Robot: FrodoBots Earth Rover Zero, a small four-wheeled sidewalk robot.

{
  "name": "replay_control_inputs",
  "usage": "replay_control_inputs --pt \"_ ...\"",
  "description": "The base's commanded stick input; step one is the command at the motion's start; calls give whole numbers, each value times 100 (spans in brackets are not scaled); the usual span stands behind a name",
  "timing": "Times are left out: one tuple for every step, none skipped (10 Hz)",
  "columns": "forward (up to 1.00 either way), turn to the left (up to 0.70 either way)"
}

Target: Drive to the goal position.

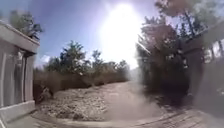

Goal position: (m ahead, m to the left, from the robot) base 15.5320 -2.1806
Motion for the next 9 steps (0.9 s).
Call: replay_control_inputs --pt "70 13" --pt "70 3" --pt "70 0" --pt "70 0" --pt "70 0" --pt "70 0" --pt "70 0" --pt "70 0" --pt "70 0"
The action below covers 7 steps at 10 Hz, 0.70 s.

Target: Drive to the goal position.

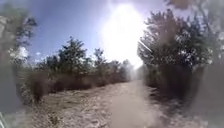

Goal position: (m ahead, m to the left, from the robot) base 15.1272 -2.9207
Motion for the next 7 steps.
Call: replay_control_inputs --pt "70 0" --pt "70 0" --pt "70 0" --pt "70 0" --pt "70 0" --pt "70 0" --pt "70 0"
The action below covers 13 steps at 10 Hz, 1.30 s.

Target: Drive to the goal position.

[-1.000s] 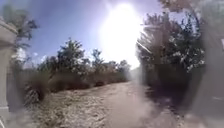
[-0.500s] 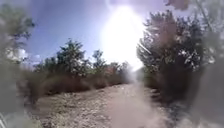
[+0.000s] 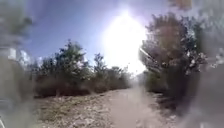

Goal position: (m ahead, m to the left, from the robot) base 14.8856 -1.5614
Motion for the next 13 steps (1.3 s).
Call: replay_control_inputs --pt "70 0" --pt "70 0" --pt "70 0" --pt "70 0" --pt "70 0" --pt "70 0" --pt "70 0" --pt "70 0" --pt "70 0" --pt "70 0" --pt "70 0" --pt "70 0" --pt "70 0"
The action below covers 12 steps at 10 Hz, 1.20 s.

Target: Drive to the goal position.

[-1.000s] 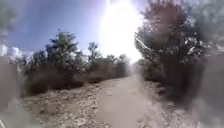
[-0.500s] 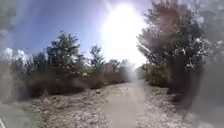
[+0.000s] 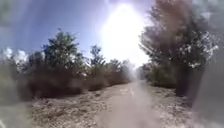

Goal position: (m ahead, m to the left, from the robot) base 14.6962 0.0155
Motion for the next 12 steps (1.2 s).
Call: replay_control_inputs --pt "70 0" --pt "70 0" --pt "70 0" --pt "70 0" --pt "70 0" --pt "70 0" --pt "70 0" --pt "70 -1" --pt "70 -14" --pt "70 -9" --pt "70 0" --pt "70 0"
